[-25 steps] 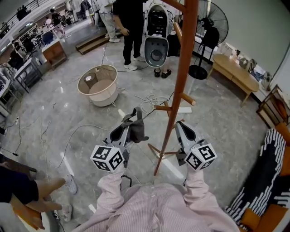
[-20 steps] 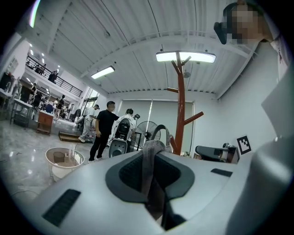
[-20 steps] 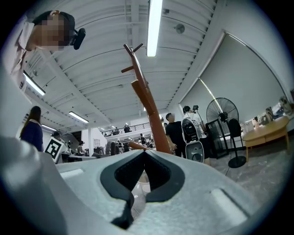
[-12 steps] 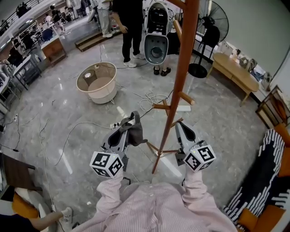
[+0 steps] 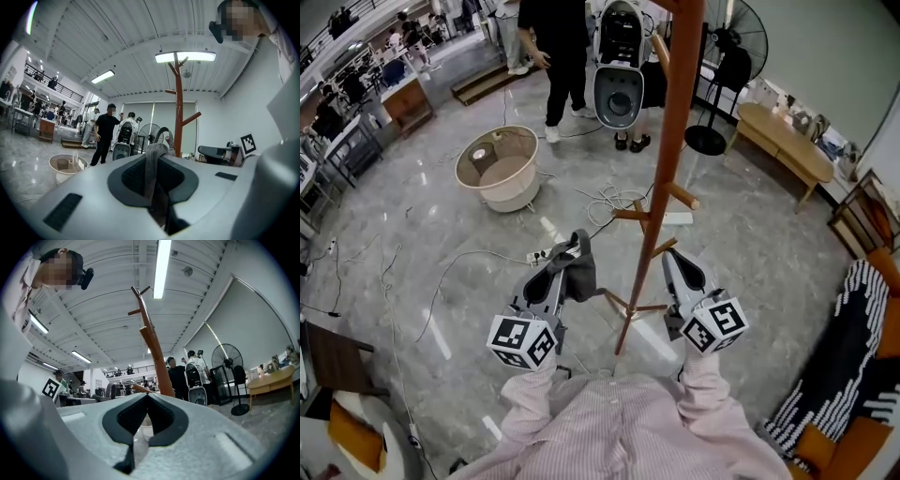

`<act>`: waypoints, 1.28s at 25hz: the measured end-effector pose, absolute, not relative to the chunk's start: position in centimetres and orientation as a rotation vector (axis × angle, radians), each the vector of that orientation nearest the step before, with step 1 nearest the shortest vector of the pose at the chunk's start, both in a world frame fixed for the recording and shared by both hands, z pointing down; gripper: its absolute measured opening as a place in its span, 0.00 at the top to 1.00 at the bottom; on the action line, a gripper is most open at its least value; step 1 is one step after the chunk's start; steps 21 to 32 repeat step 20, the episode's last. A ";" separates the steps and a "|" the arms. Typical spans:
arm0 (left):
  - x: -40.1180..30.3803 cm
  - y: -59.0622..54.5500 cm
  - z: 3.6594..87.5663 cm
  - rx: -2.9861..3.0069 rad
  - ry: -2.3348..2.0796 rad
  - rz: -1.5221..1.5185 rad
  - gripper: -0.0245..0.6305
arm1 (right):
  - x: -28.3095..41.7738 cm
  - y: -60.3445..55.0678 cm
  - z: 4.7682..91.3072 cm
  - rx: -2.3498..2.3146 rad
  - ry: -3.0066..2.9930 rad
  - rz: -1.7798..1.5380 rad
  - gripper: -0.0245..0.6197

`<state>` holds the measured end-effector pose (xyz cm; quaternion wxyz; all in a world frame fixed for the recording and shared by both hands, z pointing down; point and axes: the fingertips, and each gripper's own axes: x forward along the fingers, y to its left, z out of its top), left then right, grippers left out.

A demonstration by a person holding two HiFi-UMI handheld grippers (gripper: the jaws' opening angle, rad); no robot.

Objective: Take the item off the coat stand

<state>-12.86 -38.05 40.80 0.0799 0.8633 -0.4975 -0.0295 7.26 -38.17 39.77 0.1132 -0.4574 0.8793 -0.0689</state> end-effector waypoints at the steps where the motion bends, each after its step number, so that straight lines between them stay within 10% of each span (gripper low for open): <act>1: -12.8 -38.0 40.7 2.585 -1.491 -0.084 0.91 | 7.2 -38.0 39.7 -1.340 2.584 -0.192 0.95; 32: -12.3 -37.1 40.4 2.609 -1.504 -0.030 0.91 | 8.3 -35.9 39.4 -1.357 2.569 -0.142 0.95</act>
